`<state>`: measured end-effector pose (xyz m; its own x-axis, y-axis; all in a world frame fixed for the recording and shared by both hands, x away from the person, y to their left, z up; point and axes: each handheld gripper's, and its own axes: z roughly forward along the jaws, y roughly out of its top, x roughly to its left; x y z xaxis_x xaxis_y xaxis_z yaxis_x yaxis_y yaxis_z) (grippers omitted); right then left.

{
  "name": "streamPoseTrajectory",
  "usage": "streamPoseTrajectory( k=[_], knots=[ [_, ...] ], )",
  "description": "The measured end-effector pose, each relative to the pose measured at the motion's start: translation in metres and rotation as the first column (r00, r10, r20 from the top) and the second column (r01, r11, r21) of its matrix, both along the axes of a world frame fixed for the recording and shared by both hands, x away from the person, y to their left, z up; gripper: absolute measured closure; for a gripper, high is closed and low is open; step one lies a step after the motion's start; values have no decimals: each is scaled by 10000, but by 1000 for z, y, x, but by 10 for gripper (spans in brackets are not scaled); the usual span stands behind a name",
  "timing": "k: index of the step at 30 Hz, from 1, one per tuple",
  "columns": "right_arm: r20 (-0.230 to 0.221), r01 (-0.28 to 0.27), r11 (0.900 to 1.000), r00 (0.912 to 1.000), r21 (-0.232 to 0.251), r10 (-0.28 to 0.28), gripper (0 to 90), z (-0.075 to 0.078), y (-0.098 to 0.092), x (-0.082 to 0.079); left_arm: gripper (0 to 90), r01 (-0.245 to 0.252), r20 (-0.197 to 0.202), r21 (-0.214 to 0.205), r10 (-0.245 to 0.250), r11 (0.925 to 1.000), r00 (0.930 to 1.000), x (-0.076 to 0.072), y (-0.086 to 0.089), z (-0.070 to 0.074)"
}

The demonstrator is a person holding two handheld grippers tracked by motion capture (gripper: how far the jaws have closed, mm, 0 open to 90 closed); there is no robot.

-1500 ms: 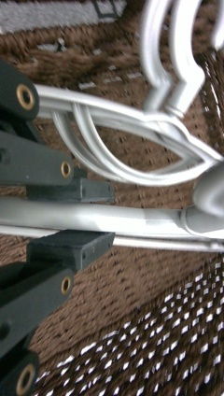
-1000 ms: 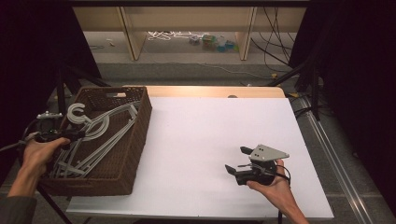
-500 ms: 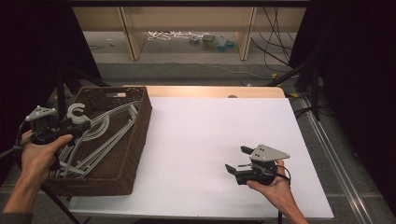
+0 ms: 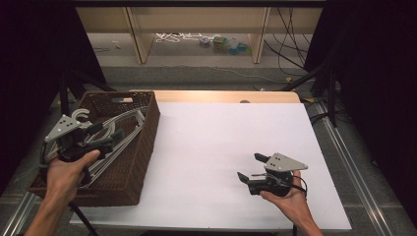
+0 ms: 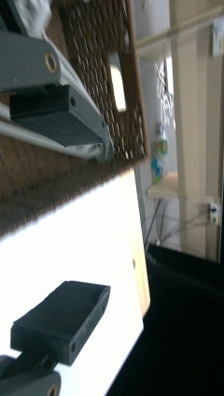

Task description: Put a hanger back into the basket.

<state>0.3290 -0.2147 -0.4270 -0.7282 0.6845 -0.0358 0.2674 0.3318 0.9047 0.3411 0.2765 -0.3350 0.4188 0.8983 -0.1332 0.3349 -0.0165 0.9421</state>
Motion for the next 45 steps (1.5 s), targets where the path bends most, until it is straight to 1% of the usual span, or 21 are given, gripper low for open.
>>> streamPoseTrajectory(
  k=[1, 5, 6, 7, 10, 14, 17, 18, 19, 22, 23, 24, 26, 29, 31, 32, 39, 40, 42, 43, 45],
  knots=[
    [0, 0, 10000, 10000, 0, 0, 166, 0, 0, 0, 212, 0, 0, 0, 0, 10000, 10000, 0, 0, 0],
    [28, 3, 10000, 10000, 22, -3, 166, 1, -1, -2, 206, 394, 192, -68, -392, 9992, 9990, -5, -19, -1],
    [66, 27, 10000, 10000, 86, -28, 166, 1, -1, -3, 199, 657, 294, -145, -653, 9977, 9974, -7, -28, -1],
    [66, 27, 10000, 10000, 86, -28, 166, 1, -1, -3, 195, 657, 294, -145, -653, 9977, 9974, -7, -28, -1],
    [54, -14, 9999, 10000, 120, 14, 166, 1, -2, -5, 194, 984, 465, -292, -970, 9947, 9942, -11, -43, -2],
    [-13, -29, 9997, 10000, 228, 30, 166, 1, -2, -6, 191, 1330, 406, -304, -1317, 9906, 9905, -13, -58, -7],
    [-87, -21, 9997, 10000, 257, 24, 166, 1, -2, -6, 189, 1502, 283, -193, -1496, 9885, 9883, -14, -63, -10],
    [181, -15, 9996, 9998, 272, 10, 166, -1, -2, -5, 190, 1617, 268, -158, -1613, 9867, 9865, -14, -69, -13],
    [181, -15, 9996, 9998, 272, 10, 166, -1, -2, -5, 189, 1617, 268, -158, -1613, 9867, 9865, -14, -69, -13],
    [-73, 17, 9996, 10000, 297, -15, 165, 1, -3, -7, 188, 1789, 358, -196, -1782, 9837, 9833, -14, -78, -17],
    [-73, 17, 9996, 10000, 297, -15, 165, 1, -3, -7, 188, 1789, 358, -196, -1782, 9837, 9833, -14, -78, -17],
    [-18, 26, 9995, 10000, 300, -25, 165, 1, -3, -7, 187, 1868, 505, 36, -1867, 9824, 9811, -16, -82, -19],
    [102, 75, 9994, 9999, 327, -78, 165, 0, -3, -8, 185, 1963, 579, 5, -1960, 9805, 9789, -17, -86, -22],
    [-31, 44, 9994, 10000, 356, -42, 165, 1, -3, -10, 185, 2033, 574, -66, -2026, 9791, 9776, -19, -92, -28],
    [135, 35, 9989, 9999, 468, -41, 165, 0, -3, -12, 181, 2328, 475, -27, -2324, 9725, 9715, -21, -100, -36],
    [10, 1, 9992, 10000, 401, -1, 165, 1, -3, -13, 181, 2396, 496, 51, -2396, 9709, 9696, -21, -101, -38],
    [48, 214, 9985, 9998, 509, -216, 165, 1, -7, -19, 170, 2684, 473, 90, -2685, 9633, 9621, -23, -106, -58],
    [182, 212, 9987, 9996, 464, -221, 164, 0, -8, -20, 170, 2811, 484, 209, -2818, 9595, 9583, -26, -106, -65],
    [48, 226, 9984, 9997, 515, -228, 164, 0, -8, -21, 169, 2871, 489, 342, -2885, 9573, 9562, -28, -105, -68],
    [240, 264, 9987, 9993, 442, -275, 164, -1, -9, -22, 169, 3006, 492, 526, -3031, 9523, 9517, -31, -106, -74],
    [61, 218, 9978, 9997, 624, -222, 164, -2, -8, -23, 169, 3086, 502, 600, -3117, 9493, 9489, -32, -106, -76]
  ],
)
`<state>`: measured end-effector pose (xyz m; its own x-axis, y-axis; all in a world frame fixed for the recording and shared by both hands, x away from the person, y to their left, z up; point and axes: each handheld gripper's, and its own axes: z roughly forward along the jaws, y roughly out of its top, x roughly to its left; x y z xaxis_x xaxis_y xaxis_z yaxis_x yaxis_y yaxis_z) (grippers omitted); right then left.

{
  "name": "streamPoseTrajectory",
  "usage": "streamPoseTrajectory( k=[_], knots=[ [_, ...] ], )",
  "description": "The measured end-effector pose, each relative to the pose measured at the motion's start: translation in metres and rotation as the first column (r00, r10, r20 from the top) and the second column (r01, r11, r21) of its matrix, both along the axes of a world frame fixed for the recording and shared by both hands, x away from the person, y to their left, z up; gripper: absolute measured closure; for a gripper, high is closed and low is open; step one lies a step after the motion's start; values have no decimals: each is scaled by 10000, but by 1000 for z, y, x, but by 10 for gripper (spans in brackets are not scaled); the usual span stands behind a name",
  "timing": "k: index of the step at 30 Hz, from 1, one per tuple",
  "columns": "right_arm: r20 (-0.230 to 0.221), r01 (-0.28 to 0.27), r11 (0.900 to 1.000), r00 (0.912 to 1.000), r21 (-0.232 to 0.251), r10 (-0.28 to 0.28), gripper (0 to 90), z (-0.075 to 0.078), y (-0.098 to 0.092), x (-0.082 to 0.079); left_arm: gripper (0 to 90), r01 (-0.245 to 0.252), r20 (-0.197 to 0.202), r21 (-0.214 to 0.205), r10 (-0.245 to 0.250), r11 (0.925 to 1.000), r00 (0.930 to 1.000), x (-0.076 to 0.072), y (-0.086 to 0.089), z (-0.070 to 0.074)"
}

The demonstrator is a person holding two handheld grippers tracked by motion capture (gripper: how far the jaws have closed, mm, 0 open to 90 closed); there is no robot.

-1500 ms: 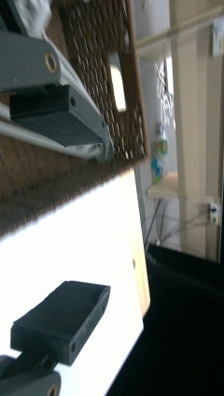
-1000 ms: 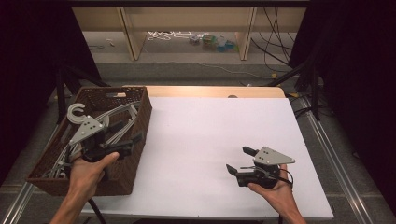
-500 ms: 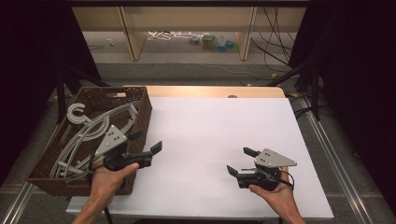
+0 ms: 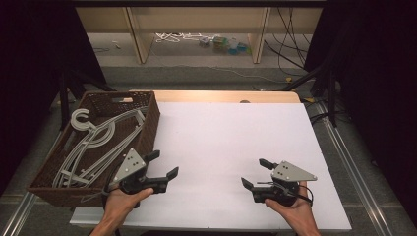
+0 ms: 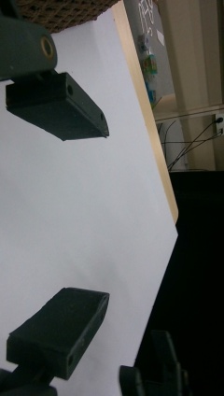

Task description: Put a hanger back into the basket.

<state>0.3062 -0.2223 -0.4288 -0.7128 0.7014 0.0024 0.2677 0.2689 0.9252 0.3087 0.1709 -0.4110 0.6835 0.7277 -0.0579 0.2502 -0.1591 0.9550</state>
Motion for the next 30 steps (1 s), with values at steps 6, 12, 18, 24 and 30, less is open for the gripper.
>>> streamPoseTrajectory(
  k=[6, 12, 18, 24, 30],
  knots=[
    [-155, 111, 9999, 9998, -11, -112, 164, -2, -3, -8, 168, 357, 73, 135, -358, 9993, 9993, -10, 4, -20],
    [-198, 140, 9999, 9997, -18, -141, 164, -6, -5, -17, 168, 155, 192, -175, -151, 9997, 9997, -18, 7, -20],
    [-246, 132, 9999, 9996, -29, -132, 164, -9, -7, -23, 168, 99, 80, -110, -98, 9999, 9999, -19, 9, -25],
    [-280, 91, 10000, 9996, -24, -92, 164, -10, -6, -22, 169, 134, 71, -109, -133, 9999, 9999, -19, 9, -25],
    [-326, 71, 10000, 9994, 0, -71, 164, -10, -6, -23, 168, 253, 46, -166, -252, 9995, 9997, -18, 8, -26]
  ],
)
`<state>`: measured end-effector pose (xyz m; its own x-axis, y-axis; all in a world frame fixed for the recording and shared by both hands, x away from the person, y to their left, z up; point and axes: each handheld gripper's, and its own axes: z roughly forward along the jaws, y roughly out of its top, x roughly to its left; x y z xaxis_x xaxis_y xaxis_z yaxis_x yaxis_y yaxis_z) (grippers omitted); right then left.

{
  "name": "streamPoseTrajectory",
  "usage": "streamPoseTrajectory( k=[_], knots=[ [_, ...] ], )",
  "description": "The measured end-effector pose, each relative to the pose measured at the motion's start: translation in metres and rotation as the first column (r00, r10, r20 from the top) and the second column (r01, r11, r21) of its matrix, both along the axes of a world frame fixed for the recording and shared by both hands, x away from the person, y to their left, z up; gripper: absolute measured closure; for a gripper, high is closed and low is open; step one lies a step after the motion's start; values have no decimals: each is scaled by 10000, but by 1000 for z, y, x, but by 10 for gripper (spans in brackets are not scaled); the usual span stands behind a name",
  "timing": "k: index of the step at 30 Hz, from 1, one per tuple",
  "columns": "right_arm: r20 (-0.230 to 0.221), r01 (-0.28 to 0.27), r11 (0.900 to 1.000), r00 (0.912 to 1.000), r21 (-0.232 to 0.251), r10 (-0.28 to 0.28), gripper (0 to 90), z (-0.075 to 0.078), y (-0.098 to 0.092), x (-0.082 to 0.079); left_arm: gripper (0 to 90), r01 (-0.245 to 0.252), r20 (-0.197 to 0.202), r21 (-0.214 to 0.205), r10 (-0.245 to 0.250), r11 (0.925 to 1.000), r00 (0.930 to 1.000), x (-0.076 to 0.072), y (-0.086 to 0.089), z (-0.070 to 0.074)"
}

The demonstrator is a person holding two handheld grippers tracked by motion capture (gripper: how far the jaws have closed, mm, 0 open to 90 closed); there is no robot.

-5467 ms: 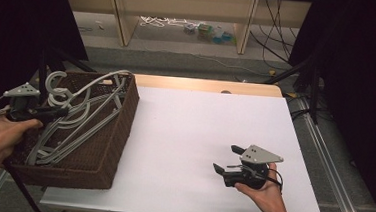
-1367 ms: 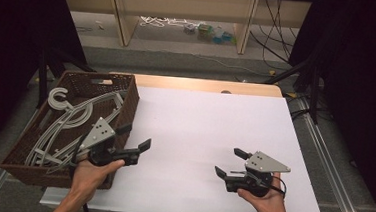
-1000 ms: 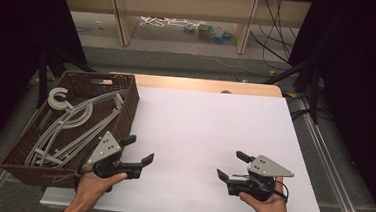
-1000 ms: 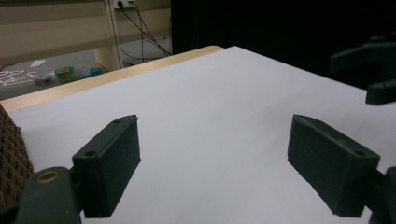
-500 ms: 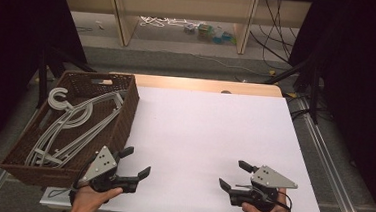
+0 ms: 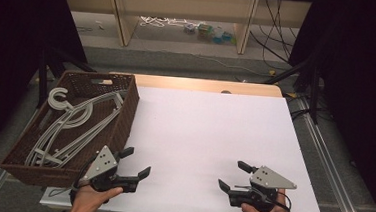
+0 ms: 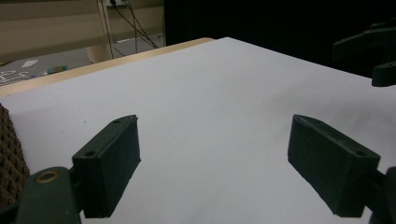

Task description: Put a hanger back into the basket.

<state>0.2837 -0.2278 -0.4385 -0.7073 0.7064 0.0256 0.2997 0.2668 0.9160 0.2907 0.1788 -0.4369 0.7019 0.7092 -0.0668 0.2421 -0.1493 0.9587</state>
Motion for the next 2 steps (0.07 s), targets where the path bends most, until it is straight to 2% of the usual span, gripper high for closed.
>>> streamPoseTrajectory(
  k=[2],
  knots=[
    [28, -34, 10000, 10000, -66, 35, 164, 0, 0, 1, 168, -50, -14, 168, 50, 9998, 10000, 0, 0, 0]
  ],
)
